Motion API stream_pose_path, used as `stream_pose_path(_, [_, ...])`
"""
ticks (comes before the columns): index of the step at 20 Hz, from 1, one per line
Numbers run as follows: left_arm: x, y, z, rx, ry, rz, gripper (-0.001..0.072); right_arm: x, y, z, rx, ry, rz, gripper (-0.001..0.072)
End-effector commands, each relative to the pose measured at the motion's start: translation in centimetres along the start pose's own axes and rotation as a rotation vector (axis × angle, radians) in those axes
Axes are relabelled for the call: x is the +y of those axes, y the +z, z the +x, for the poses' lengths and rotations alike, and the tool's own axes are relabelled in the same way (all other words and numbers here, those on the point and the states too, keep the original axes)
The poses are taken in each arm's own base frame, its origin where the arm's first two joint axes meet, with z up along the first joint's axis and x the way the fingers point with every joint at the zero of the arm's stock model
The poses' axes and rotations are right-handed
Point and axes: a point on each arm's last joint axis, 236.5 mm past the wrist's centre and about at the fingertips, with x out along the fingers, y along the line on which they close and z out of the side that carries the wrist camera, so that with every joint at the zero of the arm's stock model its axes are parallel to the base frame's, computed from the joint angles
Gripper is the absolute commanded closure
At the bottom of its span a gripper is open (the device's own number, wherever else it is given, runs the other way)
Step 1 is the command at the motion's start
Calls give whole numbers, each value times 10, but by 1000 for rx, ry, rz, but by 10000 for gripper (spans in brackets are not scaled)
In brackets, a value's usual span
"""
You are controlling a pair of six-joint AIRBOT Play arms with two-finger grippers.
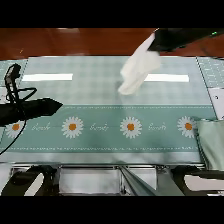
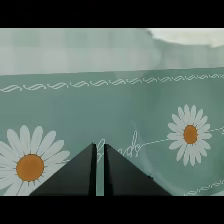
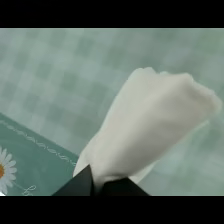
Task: Fold the shirts.
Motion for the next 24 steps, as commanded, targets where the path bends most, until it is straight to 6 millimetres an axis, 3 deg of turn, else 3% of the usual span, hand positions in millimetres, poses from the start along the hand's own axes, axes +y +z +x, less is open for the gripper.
stream_pose_path(1, [-2, 0, 0, 1, -9, -6, 615, -58, 6, -77, -76, -140, 127, 681])
stream_pose_path(6, [-2, 0, 0, -1, -9, -5, 614, -153, -29, -172, -153, -274, 431, 681])
stream_pose_path(9, [-2, 0, 0, -1, -9, -6, 615, -195, -73, -220, -147, -357, 604, 681])
stream_pose_path(12, [-7, 1, 0, -5, -32, -30, 615, -220, -125, -247, -111, -397, 793, 681])
stream_pose_path(14, [-13, 2, -1, -9, -55, -42, 614, -228, -157, -263, -128, -441, 912, 681])
stream_pose_path(16, [-12, 5, -1, -20, -52, -41, 615, -234, -204, -277, -110, -541, 1035, 681])
stream_pose_path(21, [-11, 12, -1, -49, -49, -43, 615, -227, -366, -307, 151, -897, 1324, 680])
stream_pose_path(22, [-13, 15, -1, -61, -55, -47, 615, -221, -390, -306, 183, -923, 1408, 680])
stream_pose_path(24, [-17, 24, -2, -100, -73, -63, 615, -211, -413, -293, 209, -902, 1482, 649])
